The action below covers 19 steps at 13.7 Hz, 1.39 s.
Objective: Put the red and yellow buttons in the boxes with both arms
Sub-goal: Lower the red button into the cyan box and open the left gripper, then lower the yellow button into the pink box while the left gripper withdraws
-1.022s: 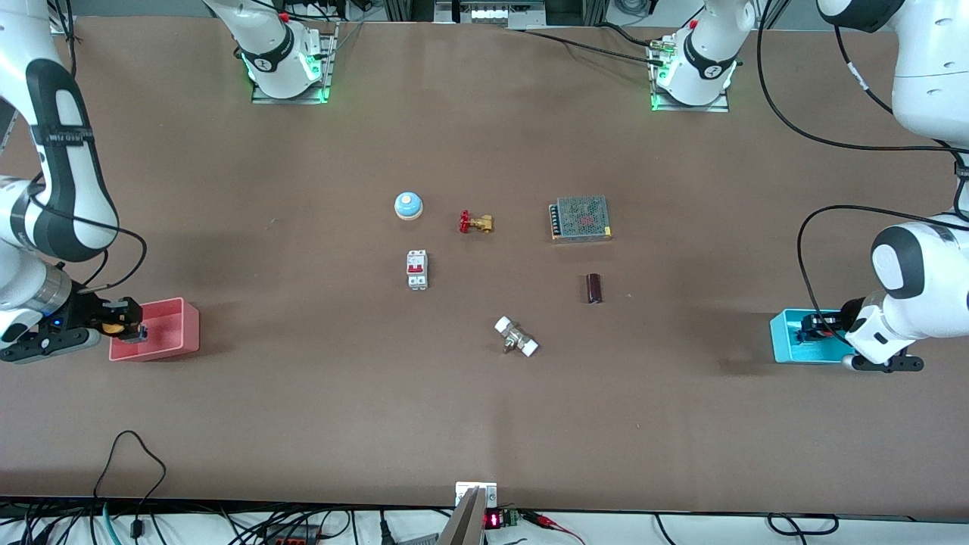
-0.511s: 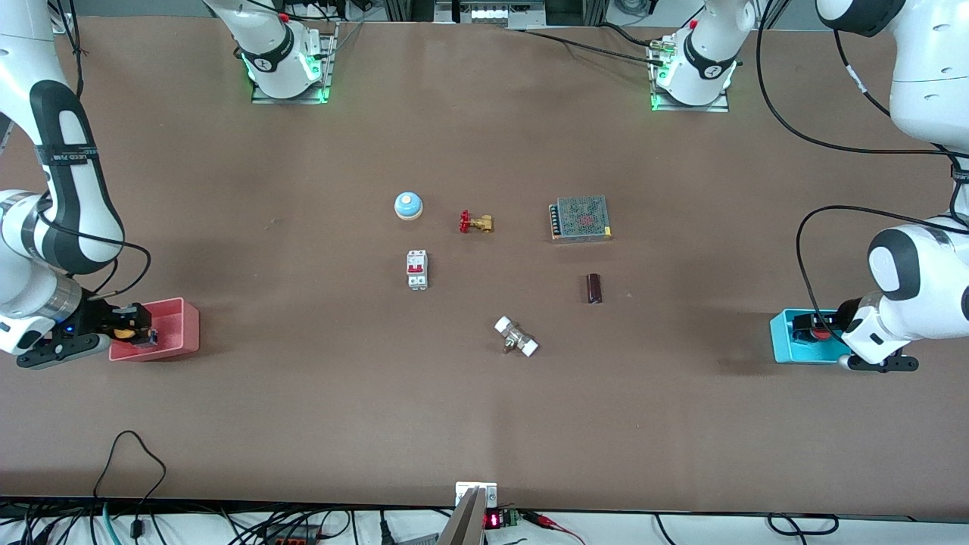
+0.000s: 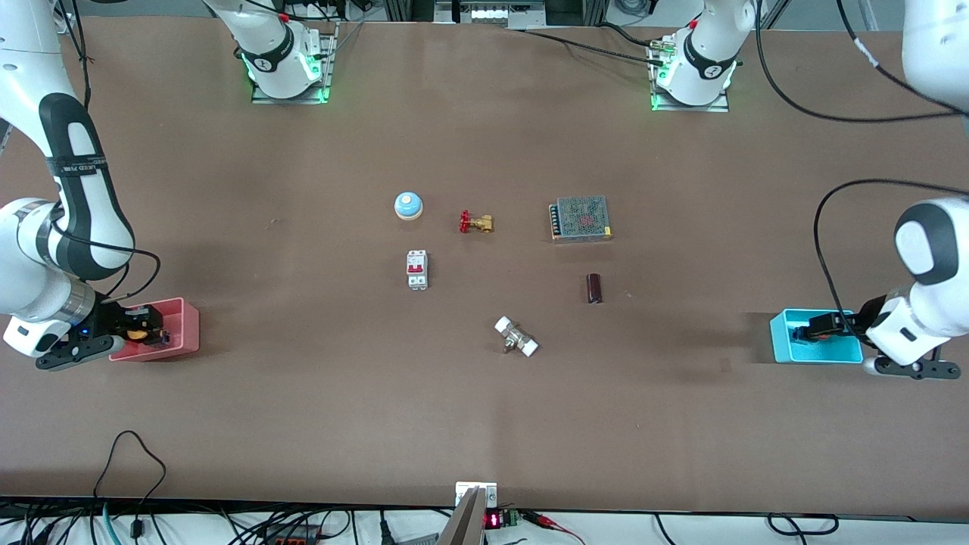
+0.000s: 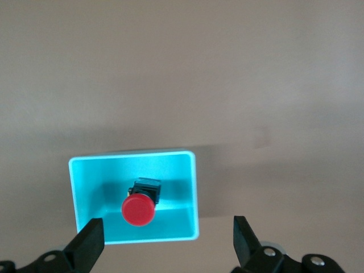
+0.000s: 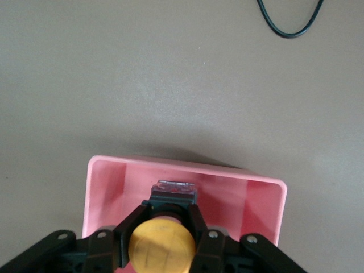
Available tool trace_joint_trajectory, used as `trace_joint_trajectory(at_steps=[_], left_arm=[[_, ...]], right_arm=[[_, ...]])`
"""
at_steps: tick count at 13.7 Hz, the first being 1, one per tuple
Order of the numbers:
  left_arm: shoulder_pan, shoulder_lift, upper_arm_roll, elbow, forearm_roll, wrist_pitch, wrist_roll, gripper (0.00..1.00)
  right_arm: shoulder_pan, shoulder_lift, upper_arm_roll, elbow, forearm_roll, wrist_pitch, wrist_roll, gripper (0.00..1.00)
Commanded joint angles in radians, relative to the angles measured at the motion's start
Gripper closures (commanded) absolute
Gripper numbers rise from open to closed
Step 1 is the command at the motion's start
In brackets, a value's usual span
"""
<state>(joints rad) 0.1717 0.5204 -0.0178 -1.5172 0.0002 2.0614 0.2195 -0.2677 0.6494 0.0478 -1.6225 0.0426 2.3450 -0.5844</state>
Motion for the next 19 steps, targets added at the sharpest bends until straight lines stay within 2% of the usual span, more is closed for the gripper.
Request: trace_joint_trajectory(at_steps=[1,3,4,6,9,11,13,17,19], left_arm=[[-0.047,-0.089,0.009,-0.026,-0.014,-0.014,-0.047,0.0],[-0.13,-0.158,0.06,-0.031,-0.012,-0.049,-0.129,0.0],[-0.15,-0.195,0.07,-0.031,-0.015,-0.103,-0.173,0.0],[-0.147,-0.265,0.061,-0.031,-0.031,-0.182,-0.227,0.0],[-0.107,-0.33,0.047,-0.031,-0.092,-0.251,-0.223,0.0],[-0.069,-0.333,-0.006,-0.021,-0.086,-0.257,-0.229,0.0],[-0.086,-0.332,0.004,-0.017,-0.08,-0.305,-0.235,0.0],[-0.089,-0.352,-0.005,-0.017,-0.077,-0.325,-0.249,0.0],[-0.086,-0.364,-0.005,-0.017,-0.081,-0.343,-0.253,0.0]], right_arm=[[-0.008,0.013,0.009,0.013,0.026,0.007,-0.028,0.75],[-0.007,0.018,0.009,0.013,0.026,0.007,-0.028,0.72],[-0.007,0.019,0.009,0.013,0.026,0.008,-0.028,0.66],[-0.007,0.021,0.009,0.013,0.026,0.016,-0.028,0.61],[-0.007,0.024,0.009,0.012,0.026,0.019,-0.028,0.6],[-0.007,0.026,0.01,0.012,0.026,0.019,-0.029,0.56],[-0.008,0.027,0.009,0.012,0.026,0.019,-0.029,0.51],[-0.008,0.032,0.009,0.01,0.026,0.022,-0.029,0.5],[-0.008,0.03,0.009,0.01,0.025,0.025,-0.029,0.43]])
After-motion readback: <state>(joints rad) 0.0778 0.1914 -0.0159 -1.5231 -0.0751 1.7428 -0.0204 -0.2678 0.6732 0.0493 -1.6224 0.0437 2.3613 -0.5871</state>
